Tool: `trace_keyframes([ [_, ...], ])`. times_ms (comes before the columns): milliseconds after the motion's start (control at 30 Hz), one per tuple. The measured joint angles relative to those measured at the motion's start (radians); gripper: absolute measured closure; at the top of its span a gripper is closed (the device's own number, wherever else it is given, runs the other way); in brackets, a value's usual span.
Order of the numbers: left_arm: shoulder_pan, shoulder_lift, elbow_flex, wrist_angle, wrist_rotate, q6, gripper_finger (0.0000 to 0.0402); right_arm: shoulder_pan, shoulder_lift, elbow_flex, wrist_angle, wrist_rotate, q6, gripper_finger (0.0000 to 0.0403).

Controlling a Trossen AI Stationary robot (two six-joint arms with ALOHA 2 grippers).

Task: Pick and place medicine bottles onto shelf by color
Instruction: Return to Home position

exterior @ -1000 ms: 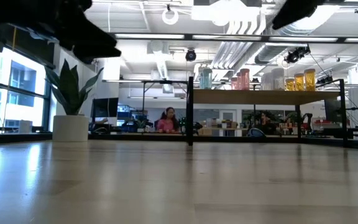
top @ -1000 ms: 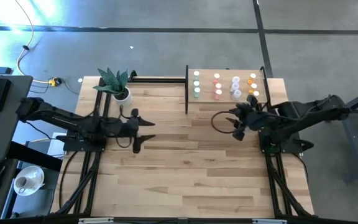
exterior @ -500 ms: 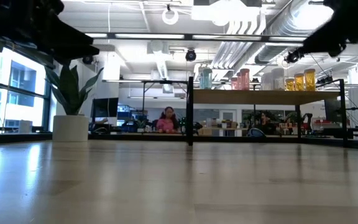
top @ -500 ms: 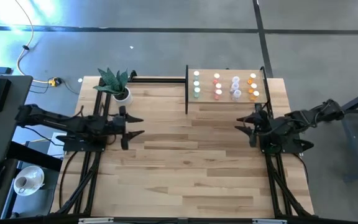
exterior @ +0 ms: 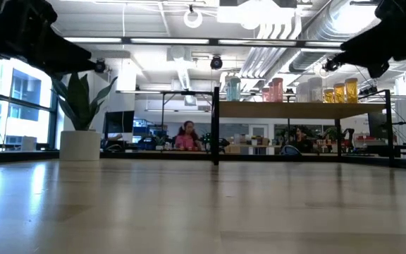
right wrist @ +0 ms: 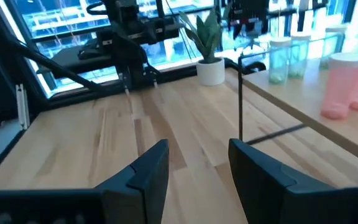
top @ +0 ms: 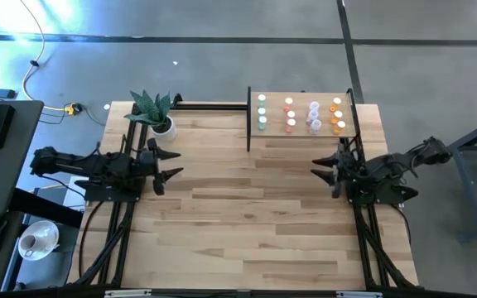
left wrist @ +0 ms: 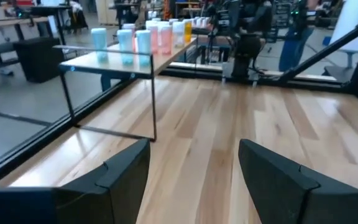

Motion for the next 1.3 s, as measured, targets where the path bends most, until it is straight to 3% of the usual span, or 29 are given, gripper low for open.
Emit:
trace_keyframes([
  [200, 0.0, -0.045, 0.0, -0.026, -0.007, -0.014, 0.0165, 0.0, 0.0, -0.121, 0.167, 0.0, -0.114, 0.0245],
  [400, 0.0, -0.057, 0.0, -0.012, -0.007, -0.022, 0.0165, -0.008, -0.012, -0.163, 0.174, 0.044, -0.159, 0.0245],
  [633, 0.0, -0.065, 0.0, 0.014, -0.007, 0.013, 0.0165, -0.052, -0.128, -0.139, 0.14, 0.038, -0.261, 0.0245],
  [933, -0.001, -0.064, 0.0, 0.019, -0.023, 0.012, 0.0165, -0.127, -0.168, -0.142, -0.032, 0.045, -0.155, 0.0245],
  [1300, 0.0, -0.064, 0.0, 0.012, -0.033, -0.08, 0.0165, -0.159, -0.166, -0.142, -0.04, 0.045, -0.157, 0.0245],
])
